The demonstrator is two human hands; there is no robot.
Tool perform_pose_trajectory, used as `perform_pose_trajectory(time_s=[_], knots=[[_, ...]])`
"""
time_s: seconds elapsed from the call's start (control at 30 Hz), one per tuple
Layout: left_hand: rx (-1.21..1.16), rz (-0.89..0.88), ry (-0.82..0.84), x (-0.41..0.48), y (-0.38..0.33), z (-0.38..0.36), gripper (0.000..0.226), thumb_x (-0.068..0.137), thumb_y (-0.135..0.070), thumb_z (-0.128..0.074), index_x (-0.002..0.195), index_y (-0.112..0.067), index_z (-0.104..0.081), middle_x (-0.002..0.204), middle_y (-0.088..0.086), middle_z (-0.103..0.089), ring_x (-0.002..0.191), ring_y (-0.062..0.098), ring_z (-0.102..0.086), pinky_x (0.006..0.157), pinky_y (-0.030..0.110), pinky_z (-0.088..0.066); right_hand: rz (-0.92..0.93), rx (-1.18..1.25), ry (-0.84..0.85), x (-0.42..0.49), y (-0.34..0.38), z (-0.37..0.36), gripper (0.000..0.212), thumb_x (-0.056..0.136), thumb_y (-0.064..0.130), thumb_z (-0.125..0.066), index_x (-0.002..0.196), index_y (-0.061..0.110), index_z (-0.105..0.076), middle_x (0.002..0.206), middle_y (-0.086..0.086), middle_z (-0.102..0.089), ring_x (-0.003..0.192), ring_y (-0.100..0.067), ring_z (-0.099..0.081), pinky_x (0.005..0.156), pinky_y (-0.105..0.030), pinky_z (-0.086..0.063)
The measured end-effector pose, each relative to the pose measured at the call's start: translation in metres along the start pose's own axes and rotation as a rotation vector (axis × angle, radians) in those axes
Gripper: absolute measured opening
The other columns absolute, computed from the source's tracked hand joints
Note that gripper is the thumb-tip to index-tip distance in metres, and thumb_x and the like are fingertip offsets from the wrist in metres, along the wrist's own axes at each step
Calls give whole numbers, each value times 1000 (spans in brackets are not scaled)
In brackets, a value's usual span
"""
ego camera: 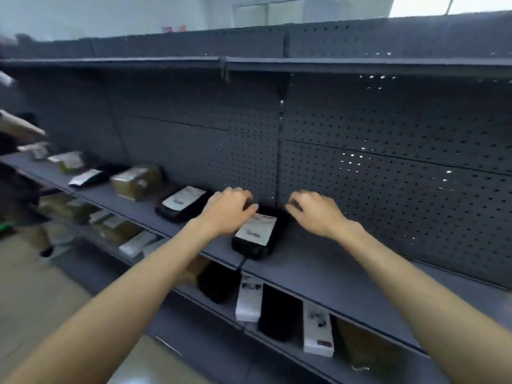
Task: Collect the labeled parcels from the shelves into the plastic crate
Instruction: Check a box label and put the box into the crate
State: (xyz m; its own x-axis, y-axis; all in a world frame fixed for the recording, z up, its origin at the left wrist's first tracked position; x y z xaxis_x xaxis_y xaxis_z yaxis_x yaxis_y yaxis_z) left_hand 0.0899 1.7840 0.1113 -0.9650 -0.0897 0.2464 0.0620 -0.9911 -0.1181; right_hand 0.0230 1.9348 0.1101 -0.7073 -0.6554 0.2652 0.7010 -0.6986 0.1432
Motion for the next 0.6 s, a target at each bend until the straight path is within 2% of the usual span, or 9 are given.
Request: perform_pose_trajectory(time_s=[0.13, 0.3, 0.47, 0.6], knots=[[76, 123, -24, -56, 128, 34, 41, 104, -45, -45, 129, -17, -61, 129, 5, -64, 117, 29, -59, 91, 39, -46, 160, 54, -9, 58, 137, -33, 31, 104, 39, -40, 110, 16, -59, 113, -6, -60, 101, -28, -58, 83, -42, -48], [158, 267, -17, -129, 265, 69, 42, 103, -49, -43, 126, -18, -61, 129, 7, -63, 121, 29, -56, 95, 44, -47, 302, 123, -18, 107, 294, -68, 32, 104, 37, -40, 113, 15, -60, 119, -7, -62, 109, -30, -58, 83, -41, -46], [173, 395, -24, -185, 375, 96, 42, 103, -48, -44, 125, -18, -63, 123, 5, -63, 117, 28, -58, 91, 42, -48, 437, 130, 10, 145, 420, -98, 33, 102, 41, -41, 113, 16, -60, 116, -7, -62, 109, -31, -59, 85, -44, -49], [161, 480, -35, -214, 448, 104, 42, 103, -49, -43, 131, -24, -61, 130, 1, -61, 121, 27, -57, 93, 43, -48, 533, 104, 33, 177, 500, -115, 37, 102, 42, -41, 121, 16, -59, 123, -8, -61, 114, -30, -57, 89, -45, -48]])
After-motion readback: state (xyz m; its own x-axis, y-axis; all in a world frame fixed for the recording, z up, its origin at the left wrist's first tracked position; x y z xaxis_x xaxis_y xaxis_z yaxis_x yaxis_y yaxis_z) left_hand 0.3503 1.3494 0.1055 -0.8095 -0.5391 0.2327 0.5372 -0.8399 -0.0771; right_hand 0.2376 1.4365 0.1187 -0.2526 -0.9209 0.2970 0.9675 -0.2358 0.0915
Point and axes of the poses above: each hand's wrist, its own x-axis towards the middle knuckle, its own z-axis out of the back of the hand, y = z × x, the point moved 10 cm from there along x, towards the middle knuckle
